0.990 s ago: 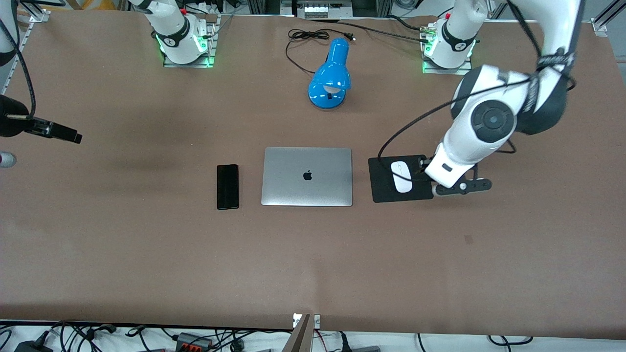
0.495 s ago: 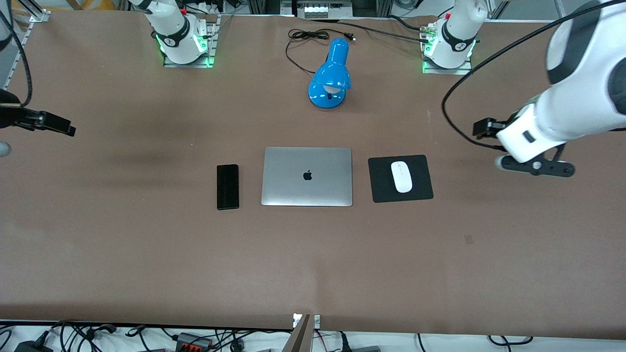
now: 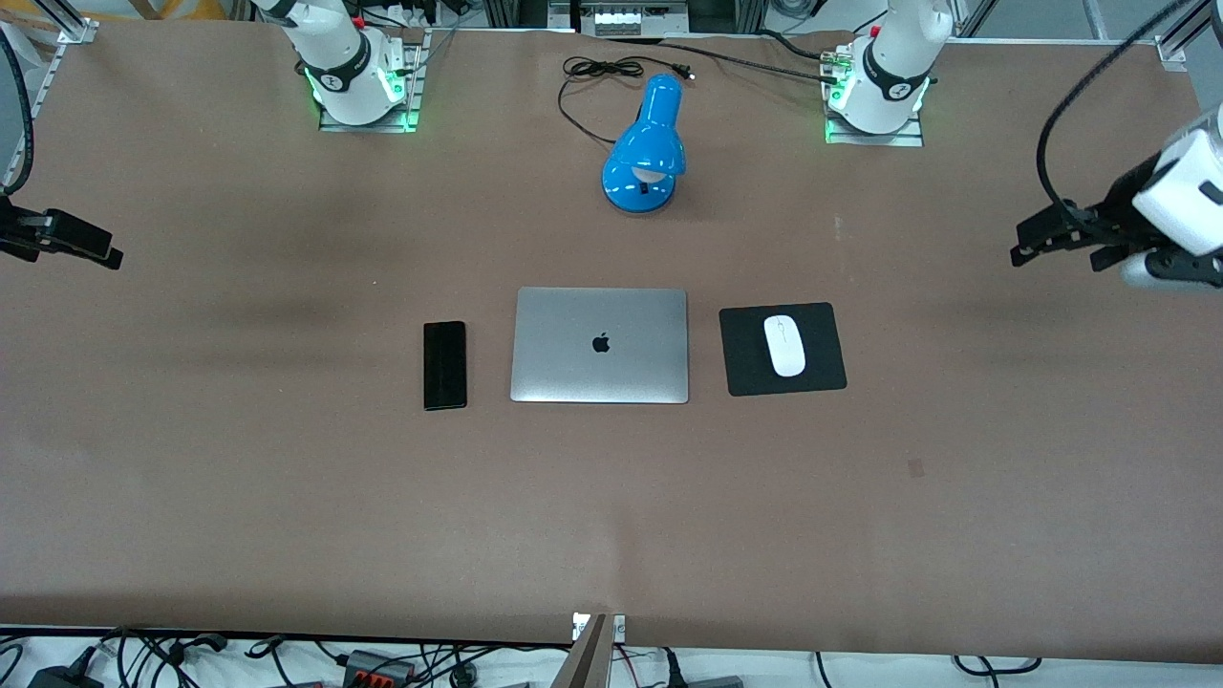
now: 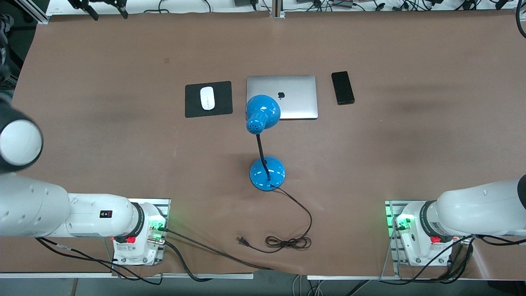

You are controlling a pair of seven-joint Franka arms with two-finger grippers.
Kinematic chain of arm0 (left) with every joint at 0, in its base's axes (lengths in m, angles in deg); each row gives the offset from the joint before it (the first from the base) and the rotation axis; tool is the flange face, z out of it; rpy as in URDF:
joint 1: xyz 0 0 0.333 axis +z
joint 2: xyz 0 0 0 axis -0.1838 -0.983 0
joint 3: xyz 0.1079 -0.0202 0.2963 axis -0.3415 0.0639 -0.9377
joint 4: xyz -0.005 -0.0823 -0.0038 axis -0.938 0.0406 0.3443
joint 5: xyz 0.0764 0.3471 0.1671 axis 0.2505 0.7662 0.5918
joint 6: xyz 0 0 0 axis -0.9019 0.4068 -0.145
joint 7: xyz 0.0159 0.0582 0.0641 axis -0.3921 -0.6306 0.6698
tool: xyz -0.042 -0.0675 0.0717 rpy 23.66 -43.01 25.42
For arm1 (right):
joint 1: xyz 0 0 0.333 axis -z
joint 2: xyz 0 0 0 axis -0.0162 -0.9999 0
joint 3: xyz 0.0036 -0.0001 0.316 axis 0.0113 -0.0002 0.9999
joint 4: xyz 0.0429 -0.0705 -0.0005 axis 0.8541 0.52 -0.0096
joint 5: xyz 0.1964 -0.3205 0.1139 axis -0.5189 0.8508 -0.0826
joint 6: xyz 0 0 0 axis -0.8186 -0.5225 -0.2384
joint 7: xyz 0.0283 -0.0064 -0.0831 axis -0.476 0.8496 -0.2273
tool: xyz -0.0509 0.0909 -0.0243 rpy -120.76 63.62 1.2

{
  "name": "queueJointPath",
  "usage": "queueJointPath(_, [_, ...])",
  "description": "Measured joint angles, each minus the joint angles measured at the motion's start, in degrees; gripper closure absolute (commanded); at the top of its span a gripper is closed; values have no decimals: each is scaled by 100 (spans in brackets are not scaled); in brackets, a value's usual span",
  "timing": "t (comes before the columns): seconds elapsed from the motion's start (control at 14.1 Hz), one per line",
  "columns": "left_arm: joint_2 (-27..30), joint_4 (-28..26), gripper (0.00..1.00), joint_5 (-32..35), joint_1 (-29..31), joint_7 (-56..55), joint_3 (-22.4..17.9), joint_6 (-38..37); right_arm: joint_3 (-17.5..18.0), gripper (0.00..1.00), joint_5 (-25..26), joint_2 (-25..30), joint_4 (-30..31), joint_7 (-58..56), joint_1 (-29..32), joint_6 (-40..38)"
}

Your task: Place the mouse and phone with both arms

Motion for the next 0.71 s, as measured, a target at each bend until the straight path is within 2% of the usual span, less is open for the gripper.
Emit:
queueJointPath(0.14, [225, -288, 0, 38, 5, 0, 184, 52, -2, 0, 0, -8, 0, 0, 26, 0])
queueJointPath(0.28, [256, -339, 0, 61, 4, -8, 330, 46, -2, 0, 0, -8, 0, -2, 40, 0])
queueJointPath(0.71, [246, -398, 0, 223, 100, -5, 346, 47, -2, 0, 0, -8, 0, -6, 43, 0])
